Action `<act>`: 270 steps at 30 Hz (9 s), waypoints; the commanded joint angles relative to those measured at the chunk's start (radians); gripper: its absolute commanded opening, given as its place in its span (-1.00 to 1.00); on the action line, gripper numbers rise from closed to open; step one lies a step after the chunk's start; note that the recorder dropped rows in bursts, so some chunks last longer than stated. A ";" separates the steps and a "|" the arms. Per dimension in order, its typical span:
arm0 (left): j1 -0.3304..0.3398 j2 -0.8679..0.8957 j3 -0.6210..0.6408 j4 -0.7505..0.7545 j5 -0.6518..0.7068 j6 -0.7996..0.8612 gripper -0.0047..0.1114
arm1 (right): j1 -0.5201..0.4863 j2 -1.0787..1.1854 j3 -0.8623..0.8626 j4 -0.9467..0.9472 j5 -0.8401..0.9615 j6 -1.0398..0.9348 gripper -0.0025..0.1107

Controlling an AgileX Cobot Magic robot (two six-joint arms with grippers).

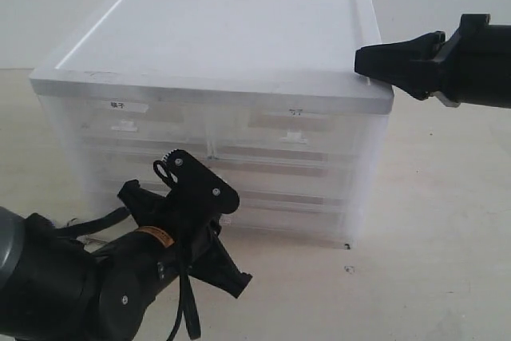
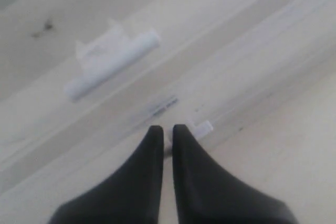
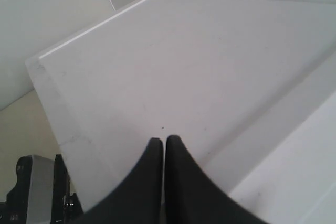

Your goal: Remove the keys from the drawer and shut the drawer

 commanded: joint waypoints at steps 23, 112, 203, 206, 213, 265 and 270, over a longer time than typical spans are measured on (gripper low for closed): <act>0.290 -0.527 0.011 -0.802 0.153 0.742 -0.84 | 0.000 0.011 0.009 -0.079 0.065 -0.001 -0.96; 0.701 -1.044 0.074 -0.845 0.298 0.784 -0.84 | 0.117 -0.416 0.089 0.412 0.535 -0.396 -0.96; 0.669 -0.181 0.129 0.353 0.925 -0.459 -0.84 | 0.117 -0.492 0.116 0.393 0.432 -0.335 -0.96; 0.643 -0.227 0.145 0.331 0.925 -0.458 -0.84 | 0.117 -0.492 0.116 0.393 0.432 -0.335 -0.96; 0.580 -0.289 0.152 0.312 0.932 -0.440 -0.84 | 0.117 -0.492 0.116 0.393 0.434 -0.333 -0.96; 0.256 -0.308 0.118 0.498 0.614 -0.789 -0.84 | 0.117 -0.492 0.116 0.393 0.483 -0.339 -0.96; 0.233 -0.343 0.087 0.505 0.667 -0.766 -0.84 | 0.117 -0.492 0.116 0.393 0.496 -0.339 -0.96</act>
